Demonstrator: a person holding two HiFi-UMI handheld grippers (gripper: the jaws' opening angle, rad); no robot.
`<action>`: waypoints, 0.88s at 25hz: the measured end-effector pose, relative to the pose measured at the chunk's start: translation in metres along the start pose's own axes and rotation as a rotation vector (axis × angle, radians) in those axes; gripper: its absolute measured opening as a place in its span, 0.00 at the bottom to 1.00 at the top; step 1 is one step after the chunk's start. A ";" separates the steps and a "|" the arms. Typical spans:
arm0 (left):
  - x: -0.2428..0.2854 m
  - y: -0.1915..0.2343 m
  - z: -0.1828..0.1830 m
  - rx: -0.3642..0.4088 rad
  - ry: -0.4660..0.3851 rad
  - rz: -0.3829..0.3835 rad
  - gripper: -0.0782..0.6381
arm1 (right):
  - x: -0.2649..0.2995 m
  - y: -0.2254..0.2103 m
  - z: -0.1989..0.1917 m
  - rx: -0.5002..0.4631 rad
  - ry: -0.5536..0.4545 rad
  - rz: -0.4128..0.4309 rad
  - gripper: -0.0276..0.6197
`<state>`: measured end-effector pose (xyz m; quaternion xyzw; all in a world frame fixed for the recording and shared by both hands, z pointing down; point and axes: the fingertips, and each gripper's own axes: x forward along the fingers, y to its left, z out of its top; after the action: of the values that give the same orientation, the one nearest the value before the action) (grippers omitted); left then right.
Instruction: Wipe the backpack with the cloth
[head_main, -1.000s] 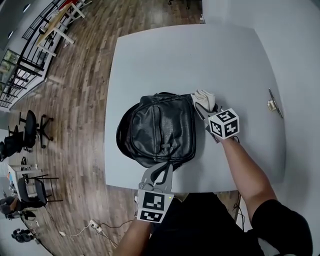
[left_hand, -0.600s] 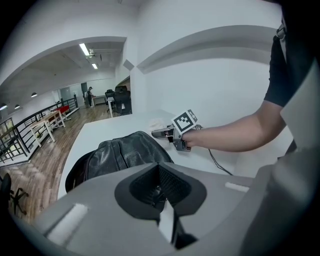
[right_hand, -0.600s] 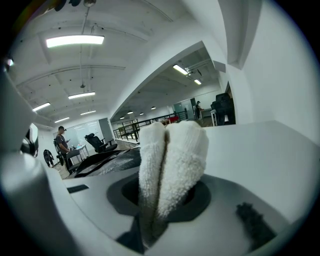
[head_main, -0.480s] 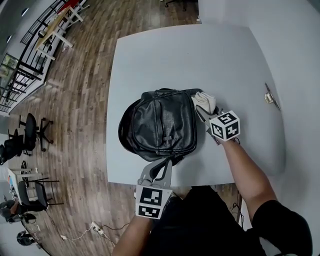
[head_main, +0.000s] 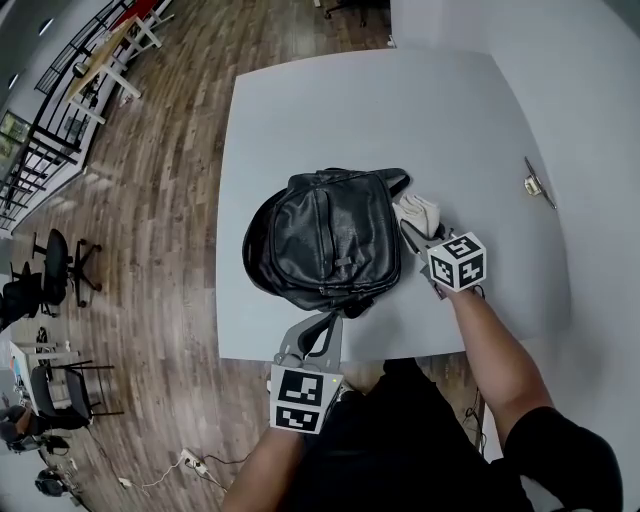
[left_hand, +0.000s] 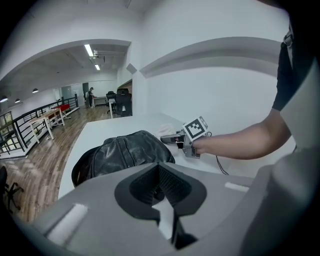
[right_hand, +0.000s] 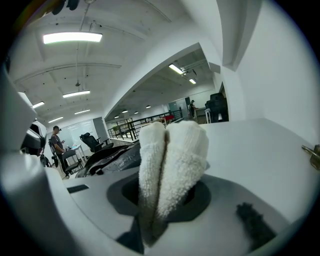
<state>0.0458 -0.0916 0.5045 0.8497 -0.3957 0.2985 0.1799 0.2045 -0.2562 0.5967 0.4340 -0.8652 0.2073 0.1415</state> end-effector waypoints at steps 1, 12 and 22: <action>-0.002 0.001 -0.002 0.002 0.000 -0.001 0.12 | -0.003 0.002 -0.001 0.002 -0.002 -0.007 0.17; -0.026 0.000 -0.017 0.041 -0.017 -0.051 0.12 | -0.041 0.032 -0.026 0.044 -0.011 -0.092 0.17; -0.048 0.001 -0.026 0.010 -0.059 -0.100 0.12 | -0.065 0.064 -0.040 0.040 -0.009 -0.158 0.17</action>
<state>0.0114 -0.0508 0.4928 0.8777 -0.3565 0.2658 0.1786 0.1934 -0.1577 0.5893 0.5048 -0.8244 0.2109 0.1449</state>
